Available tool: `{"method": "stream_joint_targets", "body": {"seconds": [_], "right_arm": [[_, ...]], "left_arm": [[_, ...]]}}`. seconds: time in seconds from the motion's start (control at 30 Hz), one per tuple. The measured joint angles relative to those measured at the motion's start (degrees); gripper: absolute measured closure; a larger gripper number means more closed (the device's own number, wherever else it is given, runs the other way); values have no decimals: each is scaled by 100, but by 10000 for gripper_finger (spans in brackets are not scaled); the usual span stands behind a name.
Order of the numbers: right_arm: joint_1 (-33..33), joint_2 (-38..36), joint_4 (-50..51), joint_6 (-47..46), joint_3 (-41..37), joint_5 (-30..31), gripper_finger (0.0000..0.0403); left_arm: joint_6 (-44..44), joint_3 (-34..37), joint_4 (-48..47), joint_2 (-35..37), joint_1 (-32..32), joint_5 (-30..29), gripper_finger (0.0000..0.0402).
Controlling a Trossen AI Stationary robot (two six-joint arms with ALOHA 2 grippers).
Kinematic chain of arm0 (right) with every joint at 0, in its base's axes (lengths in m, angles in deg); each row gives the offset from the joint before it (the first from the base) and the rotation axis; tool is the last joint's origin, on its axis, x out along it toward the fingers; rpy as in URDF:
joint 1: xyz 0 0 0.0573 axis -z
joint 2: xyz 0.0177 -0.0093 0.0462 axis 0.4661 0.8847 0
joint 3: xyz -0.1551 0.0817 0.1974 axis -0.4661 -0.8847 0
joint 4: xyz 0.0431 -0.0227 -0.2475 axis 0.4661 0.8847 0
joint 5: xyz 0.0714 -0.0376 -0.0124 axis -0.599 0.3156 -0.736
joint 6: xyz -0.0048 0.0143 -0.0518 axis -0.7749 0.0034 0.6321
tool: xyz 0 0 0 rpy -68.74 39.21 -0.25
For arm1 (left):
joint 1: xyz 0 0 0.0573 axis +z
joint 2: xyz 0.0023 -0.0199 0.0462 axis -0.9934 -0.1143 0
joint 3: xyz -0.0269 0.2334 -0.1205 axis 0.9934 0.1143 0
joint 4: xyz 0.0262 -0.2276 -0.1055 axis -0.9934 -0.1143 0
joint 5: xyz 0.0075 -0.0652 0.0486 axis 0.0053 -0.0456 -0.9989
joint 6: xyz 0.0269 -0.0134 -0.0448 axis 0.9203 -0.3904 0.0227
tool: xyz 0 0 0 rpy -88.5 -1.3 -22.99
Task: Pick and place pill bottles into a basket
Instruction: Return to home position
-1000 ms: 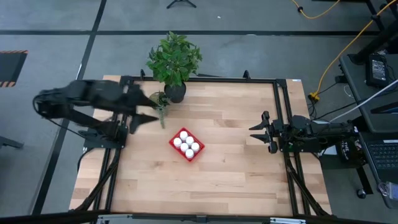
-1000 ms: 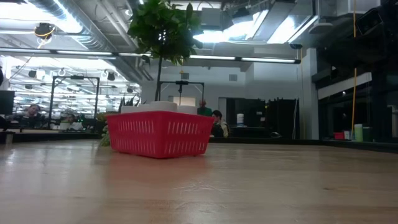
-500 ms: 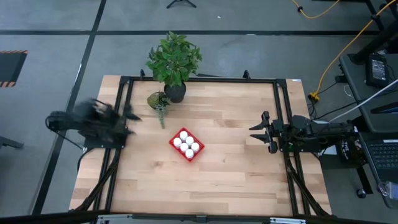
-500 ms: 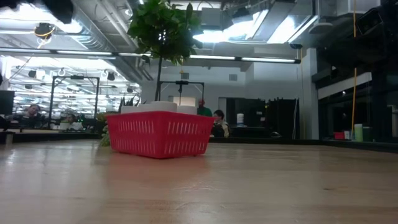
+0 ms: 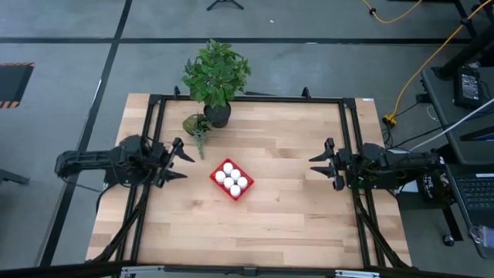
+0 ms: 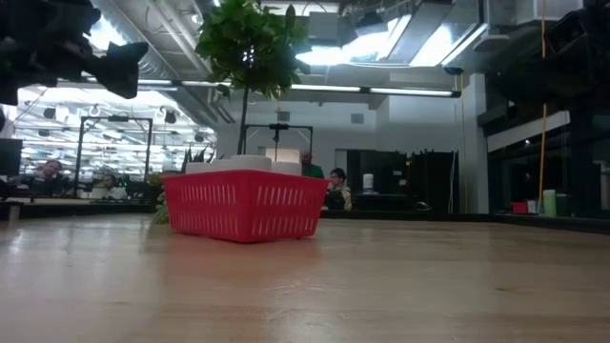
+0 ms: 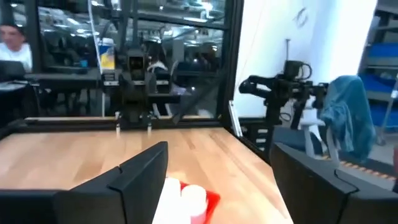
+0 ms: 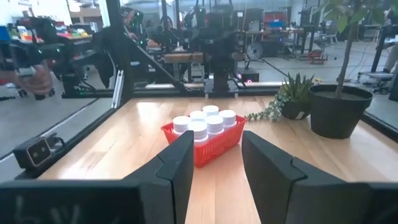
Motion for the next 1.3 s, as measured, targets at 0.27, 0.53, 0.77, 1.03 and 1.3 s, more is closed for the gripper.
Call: {"method": "stream_joint_targets", "body": {"seconds": [0.27,0.53,0.77,1.03,1.3], "right_arm": [[0,11,15,0,2,0,266],[0,9,11,0,2,0,266],[0,9,9,0,2,0,266],[0,9,7,0,0,0,266],[0,9,4,0,-2,0,266]], "left_arm": [[195,0,-62,19,810,591,125],[1112,0,-413,8,1051,-1461,125],[1245,0,-537,8,1066,-2293,125],[732,0,-860,8,1063,-2317,125],[646,0,-844,8,1061,-2320,125]]}}
